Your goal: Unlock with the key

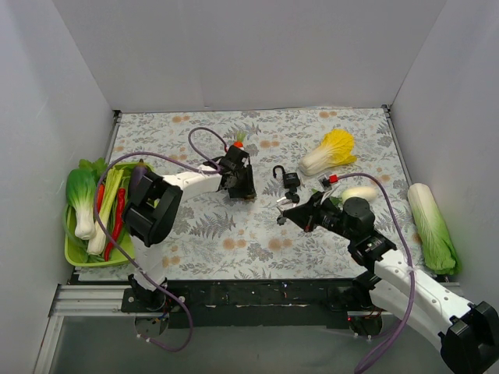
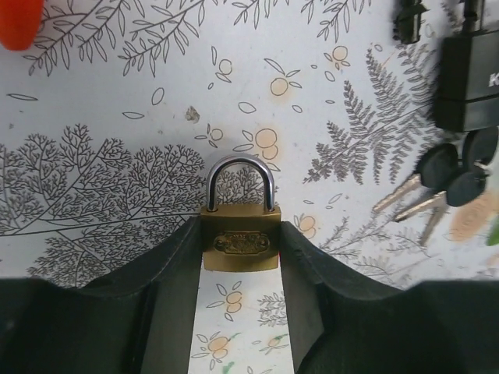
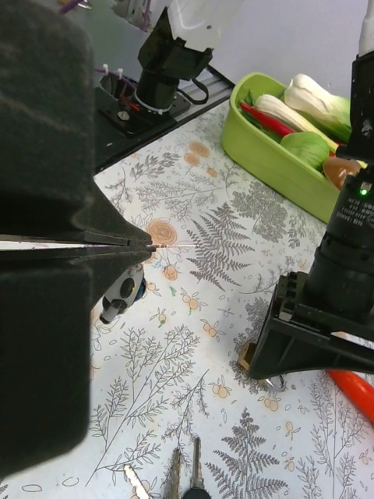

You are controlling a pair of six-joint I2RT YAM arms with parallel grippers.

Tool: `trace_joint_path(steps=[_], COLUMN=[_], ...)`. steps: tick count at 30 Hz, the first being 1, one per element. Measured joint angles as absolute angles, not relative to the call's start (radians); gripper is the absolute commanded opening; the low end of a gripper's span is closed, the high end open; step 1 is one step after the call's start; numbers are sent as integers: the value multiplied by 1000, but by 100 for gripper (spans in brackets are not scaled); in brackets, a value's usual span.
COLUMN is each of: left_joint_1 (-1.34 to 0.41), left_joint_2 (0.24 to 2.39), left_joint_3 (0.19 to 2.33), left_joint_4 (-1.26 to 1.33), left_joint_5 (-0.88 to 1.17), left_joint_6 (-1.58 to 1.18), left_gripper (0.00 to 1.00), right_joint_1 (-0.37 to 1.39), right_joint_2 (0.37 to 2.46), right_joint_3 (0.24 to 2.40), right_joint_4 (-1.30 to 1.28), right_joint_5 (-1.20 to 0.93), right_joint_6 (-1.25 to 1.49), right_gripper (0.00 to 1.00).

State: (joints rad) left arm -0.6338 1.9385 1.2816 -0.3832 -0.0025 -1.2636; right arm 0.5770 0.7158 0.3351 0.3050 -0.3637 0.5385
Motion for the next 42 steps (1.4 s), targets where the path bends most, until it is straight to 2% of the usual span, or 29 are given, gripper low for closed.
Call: trace_joint_path(steps=[7,14,19,26,42], left_joint_1=[-565,-516,-499,-497,-496], left_joint_2=[1888,1708,1607,1561,1552], left_joint_3=[1171,966,834,796,795], left_joint_4=[-187,123,279,339,368], left_joint_5=[261,436,474,478,479], left_joint_6=[-1458,-1730,-1869,-1922,-1930], left_gripper=[0,0,0,0,0], right_joint_1=[716,874,914,918,919], right_joint_2=[810,972,1025,1098,1164], right_joint_3=[344,410,443,487,560], right_joint_4=[290,288,318,393,429], right_joint_5=[-230,-12,122,246,288], right_joint_6=[502,501,517,520,485], right_gripper=[1,1,1,1,1])
